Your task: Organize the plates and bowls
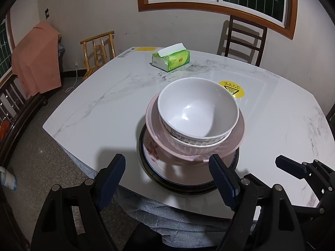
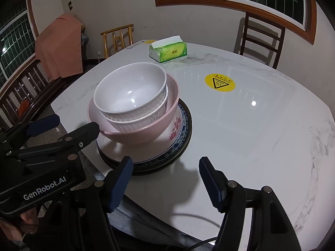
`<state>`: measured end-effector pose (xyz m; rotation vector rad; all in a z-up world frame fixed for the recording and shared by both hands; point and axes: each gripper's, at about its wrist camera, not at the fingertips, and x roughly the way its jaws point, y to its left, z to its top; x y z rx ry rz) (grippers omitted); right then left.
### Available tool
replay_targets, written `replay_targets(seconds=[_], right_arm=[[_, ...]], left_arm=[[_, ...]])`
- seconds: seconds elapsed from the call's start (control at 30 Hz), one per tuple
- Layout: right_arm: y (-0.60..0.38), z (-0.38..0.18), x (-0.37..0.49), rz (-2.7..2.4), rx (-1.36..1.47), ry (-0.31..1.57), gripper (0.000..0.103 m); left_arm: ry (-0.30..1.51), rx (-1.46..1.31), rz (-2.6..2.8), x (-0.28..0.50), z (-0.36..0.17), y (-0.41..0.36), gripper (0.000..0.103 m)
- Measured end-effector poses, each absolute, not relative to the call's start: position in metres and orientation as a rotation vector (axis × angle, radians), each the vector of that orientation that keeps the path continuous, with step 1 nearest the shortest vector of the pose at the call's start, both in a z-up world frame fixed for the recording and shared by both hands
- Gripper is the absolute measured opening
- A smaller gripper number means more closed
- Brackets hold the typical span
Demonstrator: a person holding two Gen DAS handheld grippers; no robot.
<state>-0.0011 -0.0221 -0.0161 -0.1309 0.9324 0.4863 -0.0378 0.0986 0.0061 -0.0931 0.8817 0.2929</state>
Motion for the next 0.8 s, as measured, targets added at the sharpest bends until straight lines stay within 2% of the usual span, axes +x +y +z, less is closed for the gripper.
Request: replay_targets(seconds=[0.8], right_arm=[[-0.0136,-0.0174,-0.0018,0.495,-0.139,0.948,0.068]], left_arm=[[0.896,-0.098,0.291,-0.0363,0.002,0.0993,0.079]])
